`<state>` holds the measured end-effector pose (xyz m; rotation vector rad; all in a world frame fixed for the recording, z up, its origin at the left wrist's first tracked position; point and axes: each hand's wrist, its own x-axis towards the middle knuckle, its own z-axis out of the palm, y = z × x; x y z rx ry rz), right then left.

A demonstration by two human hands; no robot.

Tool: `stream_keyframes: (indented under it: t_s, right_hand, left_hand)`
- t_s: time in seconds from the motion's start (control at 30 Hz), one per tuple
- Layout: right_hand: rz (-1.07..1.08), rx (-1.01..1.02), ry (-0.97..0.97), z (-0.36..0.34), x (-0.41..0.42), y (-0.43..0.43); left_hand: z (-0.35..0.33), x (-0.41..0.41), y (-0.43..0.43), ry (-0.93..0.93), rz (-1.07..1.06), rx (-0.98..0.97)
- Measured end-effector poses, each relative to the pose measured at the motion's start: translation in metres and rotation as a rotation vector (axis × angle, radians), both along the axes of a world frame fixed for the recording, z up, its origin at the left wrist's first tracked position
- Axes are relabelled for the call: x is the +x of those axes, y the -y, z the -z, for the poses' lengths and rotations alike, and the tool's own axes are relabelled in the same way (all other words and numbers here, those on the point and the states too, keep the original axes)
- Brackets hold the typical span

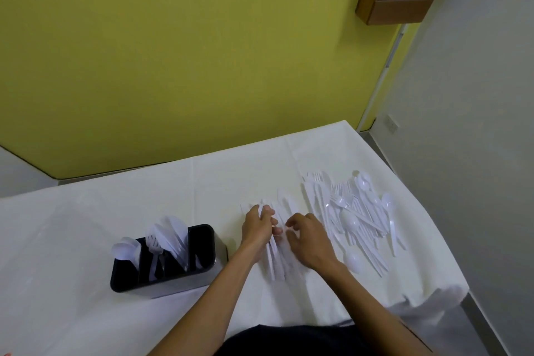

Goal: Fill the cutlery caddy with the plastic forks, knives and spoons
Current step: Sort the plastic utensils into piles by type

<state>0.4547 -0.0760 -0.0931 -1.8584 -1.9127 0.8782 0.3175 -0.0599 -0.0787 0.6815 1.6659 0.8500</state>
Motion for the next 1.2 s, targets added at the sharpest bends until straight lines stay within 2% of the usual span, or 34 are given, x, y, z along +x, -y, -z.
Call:
stream_keyframes:
  t_s: [0.07, 0.13, 0.2, 0.27, 0.33, 0.4, 0.47, 0.57, 0.67, 0.73, 0.8, 0.93, 1.0, 1.1, 1.2]
  right_hand:
    - [0.147, 0.076, 0.025, -0.001, 0.015, -0.005]
    - [0.244, 0.102, 0.036, 0.001, 0.028, -0.007]
    - [0.188, 0.078, 0.081, 0.006, 0.031, -0.002]
    - [0.033, 0.071, 0.132, 0.014, 0.025, 0.004]
    - [-0.073, 0.067, 0.111, 0.016, 0.021, 0.006]
    - [0.002, 0.074, 0.031, 0.012, 0.023, 0.003]
    - [0.183, 0.125, -0.025, 0.008, 0.033, -0.002]
    - [0.365, 0.133, -0.016, 0.007, 0.049, -0.006]
    - [0.261, 0.065, 0.061, 0.013, 0.042, -0.004]
    - [0.191, 0.001, 0.044, 0.014, 0.039, -0.003]
    - [0.235, -0.025, -0.005, 0.011, 0.044, -0.006]
    - [0.414, 0.066, 0.01, 0.0, 0.069, -0.011]
    - [0.448, 0.032, 0.083, -0.002, 0.077, -0.012]
    - [0.392, -0.05, 0.225, -0.006, 0.08, -0.016]
    - [0.313, -0.053, 0.241, -0.01, 0.078, -0.018]
  left_hand:
    - [0.001, -0.002, 0.002, 0.023, 0.028, -0.034]
    - [0.003, -0.007, 0.003, -0.041, 0.082, -0.043]
    - [0.004, -0.013, 0.001, -0.139, 0.123, -0.039]
    - [0.002, -0.019, -0.002, -0.212, 0.154, -0.031]
    - [0.001, -0.019, -0.004, -0.262, 0.177, -0.008]
    - [-0.001, -0.015, -0.004, -0.291, 0.203, 0.052]
    - [-0.003, -0.008, -0.004, -0.278, 0.232, 0.108]
    - [-0.005, 0.004, -0.005, -0.26, 0.29, 0.15]
    - [0.0, 0.016, -0.002, -0.291, 0.392, 0.165]
    - [0.003, 0.023, 0.001, -0.342, 0.49, 0.158]
    - [0.006, 0.023, 0.001, -0.389, 0.538, 0.143]
    - [0.009, 0.011, -0.003, -0.376, 0.52, 0.102]
    - [0.009, 0.008, -0.005, -0.348, 0.502, 0.08]
    - [0.005, 0.01, -0.006, -0.307, 0.46, 0.078]
    - [-0.001, 0.016, -0.009, -0.266, 0.433, 0.103]
